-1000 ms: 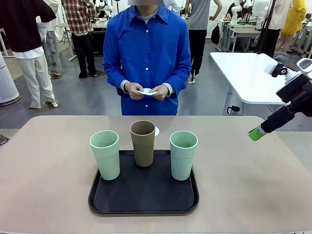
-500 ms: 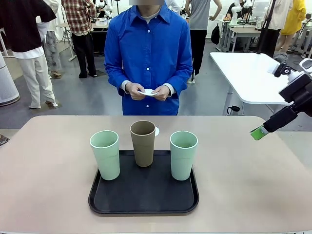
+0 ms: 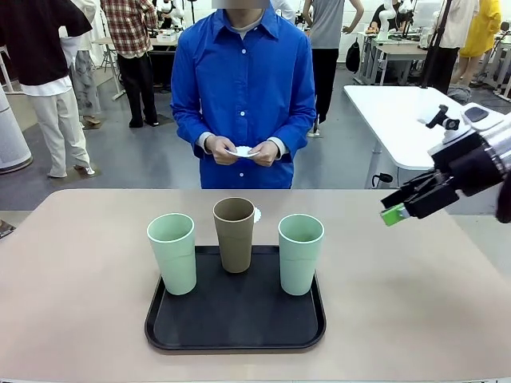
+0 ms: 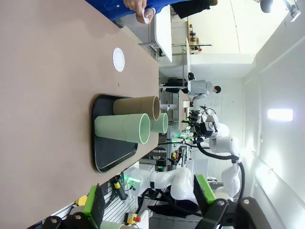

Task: Place coasters on the table and set cups on them.
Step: Pick up one Reusable plastic cup and place it on a coaster set by the human.

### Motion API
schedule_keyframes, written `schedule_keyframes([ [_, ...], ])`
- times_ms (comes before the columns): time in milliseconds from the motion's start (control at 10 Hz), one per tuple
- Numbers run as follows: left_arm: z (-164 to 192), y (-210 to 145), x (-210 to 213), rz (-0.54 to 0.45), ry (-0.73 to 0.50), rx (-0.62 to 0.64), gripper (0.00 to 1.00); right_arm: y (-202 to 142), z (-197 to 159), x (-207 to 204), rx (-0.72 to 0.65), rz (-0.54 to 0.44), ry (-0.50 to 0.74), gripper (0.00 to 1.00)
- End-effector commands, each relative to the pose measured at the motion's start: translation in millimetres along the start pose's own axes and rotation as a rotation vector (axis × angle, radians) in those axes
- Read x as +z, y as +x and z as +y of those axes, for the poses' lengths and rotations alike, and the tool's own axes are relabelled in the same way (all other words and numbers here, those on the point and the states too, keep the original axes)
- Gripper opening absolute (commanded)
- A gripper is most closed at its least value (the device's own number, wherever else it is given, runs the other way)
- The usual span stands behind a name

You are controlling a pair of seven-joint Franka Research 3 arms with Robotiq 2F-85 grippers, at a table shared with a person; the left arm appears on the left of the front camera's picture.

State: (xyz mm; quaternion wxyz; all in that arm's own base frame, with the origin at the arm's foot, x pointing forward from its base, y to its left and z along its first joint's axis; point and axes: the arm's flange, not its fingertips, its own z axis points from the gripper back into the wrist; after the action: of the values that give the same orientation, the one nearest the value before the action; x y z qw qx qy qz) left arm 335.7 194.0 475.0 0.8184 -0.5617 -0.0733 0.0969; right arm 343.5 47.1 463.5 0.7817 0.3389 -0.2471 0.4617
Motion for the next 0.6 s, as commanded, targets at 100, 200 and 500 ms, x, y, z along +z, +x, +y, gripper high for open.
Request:
schedule_keyframes([
  [100, -0.9, -1.4, 1.1, -0.003, -0.010, 0.000, 1.00, -9.6, -29.6, -24.0, 0.107, -0.237, 0.161, 1.00],
  [200, -0.9, -1.4, 1.1, -0.003, -0.010, 0.000, 1.00, -13.6, -32.3, -28.5, 0.147, -0.277, 0.222, 1.00],
  [500, -0.9, -1.4, 1.1, -0.003, -0.010, 0.000, 1.00, -25.6, -35.0, -37.2, 0.246, -0.265, 0.240, 1.00],
])
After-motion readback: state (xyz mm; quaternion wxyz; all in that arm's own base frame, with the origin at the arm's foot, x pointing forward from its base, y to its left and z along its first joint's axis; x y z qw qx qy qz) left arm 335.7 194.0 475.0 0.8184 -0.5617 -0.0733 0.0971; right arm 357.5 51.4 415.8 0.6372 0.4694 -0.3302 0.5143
